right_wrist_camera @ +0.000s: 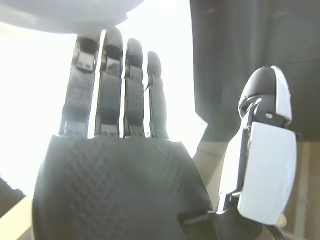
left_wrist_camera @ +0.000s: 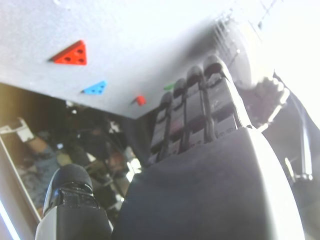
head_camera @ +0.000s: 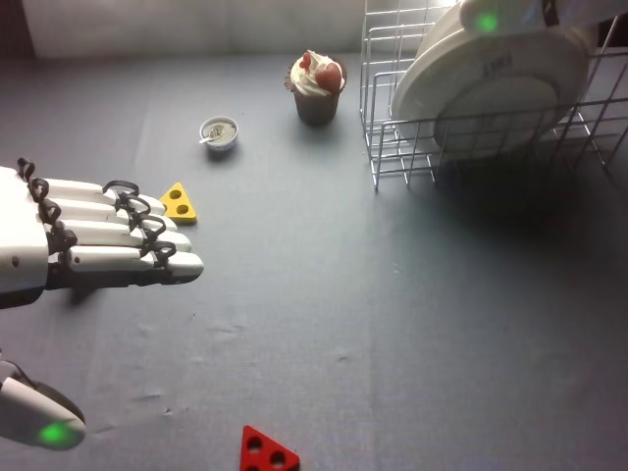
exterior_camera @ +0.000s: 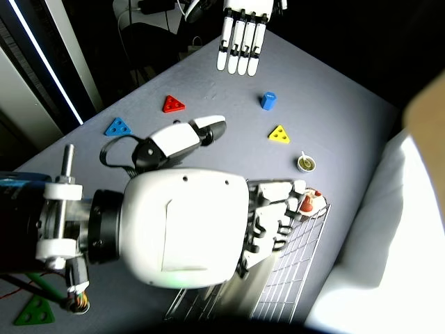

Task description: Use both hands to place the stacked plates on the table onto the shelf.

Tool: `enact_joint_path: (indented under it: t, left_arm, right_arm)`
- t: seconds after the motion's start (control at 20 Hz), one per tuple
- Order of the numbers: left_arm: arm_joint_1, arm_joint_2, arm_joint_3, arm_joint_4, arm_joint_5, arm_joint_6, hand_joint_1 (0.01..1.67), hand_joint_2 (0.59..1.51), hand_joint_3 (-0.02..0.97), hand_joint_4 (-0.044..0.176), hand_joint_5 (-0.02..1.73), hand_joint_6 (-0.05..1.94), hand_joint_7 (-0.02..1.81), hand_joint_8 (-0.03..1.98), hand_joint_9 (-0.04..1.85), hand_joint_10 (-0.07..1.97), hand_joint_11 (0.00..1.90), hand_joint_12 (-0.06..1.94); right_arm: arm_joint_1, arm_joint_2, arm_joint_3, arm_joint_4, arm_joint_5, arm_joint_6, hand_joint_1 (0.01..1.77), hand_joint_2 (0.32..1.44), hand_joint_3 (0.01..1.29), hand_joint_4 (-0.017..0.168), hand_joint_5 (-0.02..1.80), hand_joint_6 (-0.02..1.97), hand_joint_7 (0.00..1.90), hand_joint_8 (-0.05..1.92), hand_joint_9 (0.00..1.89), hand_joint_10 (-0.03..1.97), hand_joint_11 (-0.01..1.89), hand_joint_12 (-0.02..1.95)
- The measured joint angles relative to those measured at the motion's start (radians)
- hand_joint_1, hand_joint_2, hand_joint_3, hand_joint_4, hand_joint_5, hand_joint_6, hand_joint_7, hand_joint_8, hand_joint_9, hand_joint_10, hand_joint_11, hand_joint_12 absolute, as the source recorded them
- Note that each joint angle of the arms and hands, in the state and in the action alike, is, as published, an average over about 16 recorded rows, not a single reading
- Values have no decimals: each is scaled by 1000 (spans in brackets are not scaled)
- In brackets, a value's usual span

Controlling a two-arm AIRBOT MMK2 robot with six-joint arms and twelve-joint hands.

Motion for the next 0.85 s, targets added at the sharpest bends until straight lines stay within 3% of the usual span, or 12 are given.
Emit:
enact_joint_path:
  t: [0.5,0.85]
  left_arm:
    - [0,0,-6,-9,2,0,52,1019,15,1,30,16,65,-3,81,8,81,15]
    - [0,1,-6,-11,2,0,65,1022,16,1,26,16,64,-3,83,8,82,15]
  right_arm:
    - [4,63,-48,-175,373,-100,503,942,19,-4,322,8,408,15,449,19,490,159]
    - [-11,115,-98,-261,519,-189,465,939,19,-4,295,8,387,14,435,19,498,150]
